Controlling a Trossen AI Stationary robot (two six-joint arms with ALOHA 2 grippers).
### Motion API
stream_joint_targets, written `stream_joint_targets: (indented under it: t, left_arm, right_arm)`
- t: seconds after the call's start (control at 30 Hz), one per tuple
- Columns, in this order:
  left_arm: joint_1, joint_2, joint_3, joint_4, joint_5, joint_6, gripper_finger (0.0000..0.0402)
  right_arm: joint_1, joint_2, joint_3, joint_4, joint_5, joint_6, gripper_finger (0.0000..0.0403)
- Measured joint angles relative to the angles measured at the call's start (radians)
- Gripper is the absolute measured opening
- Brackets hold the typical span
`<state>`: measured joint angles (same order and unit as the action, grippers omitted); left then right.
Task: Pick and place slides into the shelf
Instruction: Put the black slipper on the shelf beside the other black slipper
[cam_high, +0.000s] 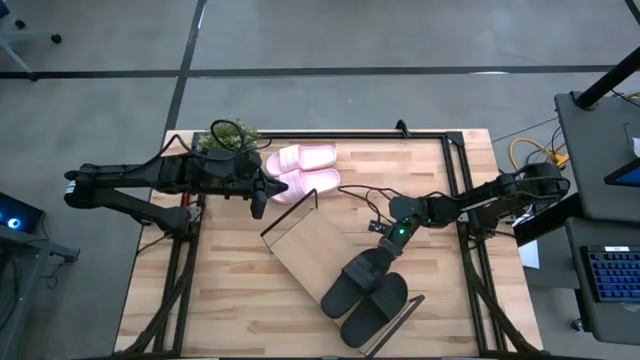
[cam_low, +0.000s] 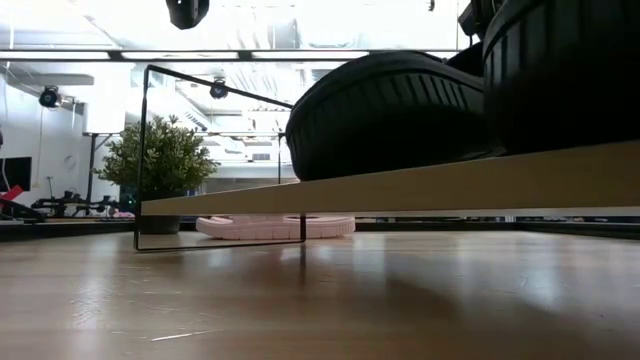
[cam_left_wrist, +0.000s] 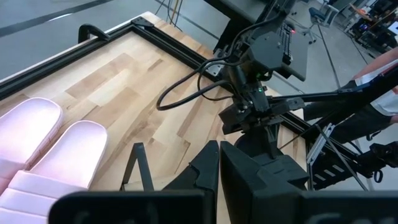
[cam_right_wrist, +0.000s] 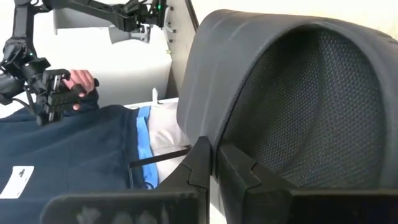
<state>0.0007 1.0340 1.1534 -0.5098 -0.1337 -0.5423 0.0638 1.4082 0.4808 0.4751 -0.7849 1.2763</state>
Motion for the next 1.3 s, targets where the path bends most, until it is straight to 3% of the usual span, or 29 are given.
stream_joint_targets:
  t: [0.73, 1.3]
  left_arm:
    - [0.0, 0.0, 0.0, 0.0, -0.001, 0.0, 0.0]
    - [0.0, 0.0, 0.0, 0.0, -0.001, 0.0, 0.0]
  right_arm:
    - [0.026, -0.001, 0.0, -0.034, -0.01, 0.026, 0.0009]
    - [0.026, -0.001, 0.0, -0.055, 0.001, 0.013, 0.0044]
